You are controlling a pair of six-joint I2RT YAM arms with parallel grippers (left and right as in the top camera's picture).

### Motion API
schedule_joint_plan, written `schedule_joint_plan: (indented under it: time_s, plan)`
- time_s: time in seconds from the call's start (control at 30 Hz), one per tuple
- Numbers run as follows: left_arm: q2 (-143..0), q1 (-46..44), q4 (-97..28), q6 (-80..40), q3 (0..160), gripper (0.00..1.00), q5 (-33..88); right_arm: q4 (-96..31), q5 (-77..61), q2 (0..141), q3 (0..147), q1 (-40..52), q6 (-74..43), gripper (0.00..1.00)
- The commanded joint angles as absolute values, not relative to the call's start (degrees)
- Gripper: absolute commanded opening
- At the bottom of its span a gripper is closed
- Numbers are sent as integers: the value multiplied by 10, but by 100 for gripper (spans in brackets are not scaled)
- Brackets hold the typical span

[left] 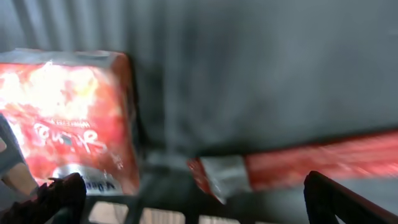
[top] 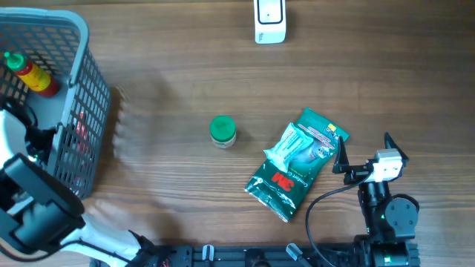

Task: Scan the item barcode
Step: 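Reach the left gripper into the basket and grasp the red tissue box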

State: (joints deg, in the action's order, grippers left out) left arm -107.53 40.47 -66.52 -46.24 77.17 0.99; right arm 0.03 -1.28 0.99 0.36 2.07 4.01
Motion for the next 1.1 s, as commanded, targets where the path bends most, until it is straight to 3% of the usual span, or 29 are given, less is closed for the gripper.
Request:
schedule_joint_plan:
  time_s: [0.0,0.27,0.33,0.47,0.57,0.63,1.07]
  plan:
    - [-1086,407,-669,-489,776,100,-19,2,-16,6,3,22,44,100]
    - [-1086,407,-660,-489,747,100,-102,2,-16,6,3,22,44,100]
    - [-1086,407,-641,-489,728,96,-108,2,-16,6,3,22,44,100]
    - [-1086,407,-603,-489,689,63,-108,2,-16,6,3,22,44,100]
    - [-1086,407,-582,-489,669,21,-108,2,-16,6,3,22,44,100]
    - [-1085,407,-580,-489,667,4,-108,2,-16,6,3,22,44,100]
    - [-964,406,-714,-482,849,4,-81,2,-16,6,3,22,44,100]
